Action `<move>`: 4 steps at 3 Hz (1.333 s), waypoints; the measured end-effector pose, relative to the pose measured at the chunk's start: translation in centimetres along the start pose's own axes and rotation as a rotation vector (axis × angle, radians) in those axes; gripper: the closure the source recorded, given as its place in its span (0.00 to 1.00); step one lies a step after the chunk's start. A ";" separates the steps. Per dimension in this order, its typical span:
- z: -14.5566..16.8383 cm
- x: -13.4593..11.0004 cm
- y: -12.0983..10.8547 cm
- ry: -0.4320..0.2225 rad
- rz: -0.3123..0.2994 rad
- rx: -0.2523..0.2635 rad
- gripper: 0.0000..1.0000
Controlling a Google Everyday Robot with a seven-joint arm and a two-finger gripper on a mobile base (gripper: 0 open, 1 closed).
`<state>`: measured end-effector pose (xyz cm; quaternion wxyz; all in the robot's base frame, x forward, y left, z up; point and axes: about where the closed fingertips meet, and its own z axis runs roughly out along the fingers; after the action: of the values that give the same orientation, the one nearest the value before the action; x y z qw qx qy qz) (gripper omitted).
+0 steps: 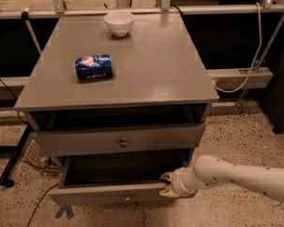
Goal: Open middle drawer
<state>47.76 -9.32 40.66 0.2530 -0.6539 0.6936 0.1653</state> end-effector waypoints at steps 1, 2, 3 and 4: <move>0.0 0.0 0.0 0.000 0.000 0.000 0.54; 0.0 0.0 0.0 0.000 0.000 0.000 0.30; 0.0 0.0 0.0 0.000 0.000 0.000 0.08; 0.1 -0.8 -0.7 0.004 -0.027 -0.010 0.00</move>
Offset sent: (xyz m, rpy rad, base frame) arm 0.0126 0.0041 0.0043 -0.0031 -0.0154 0.0290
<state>48.44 -8.66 41.14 0.2505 -0.6649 0.6843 0.1641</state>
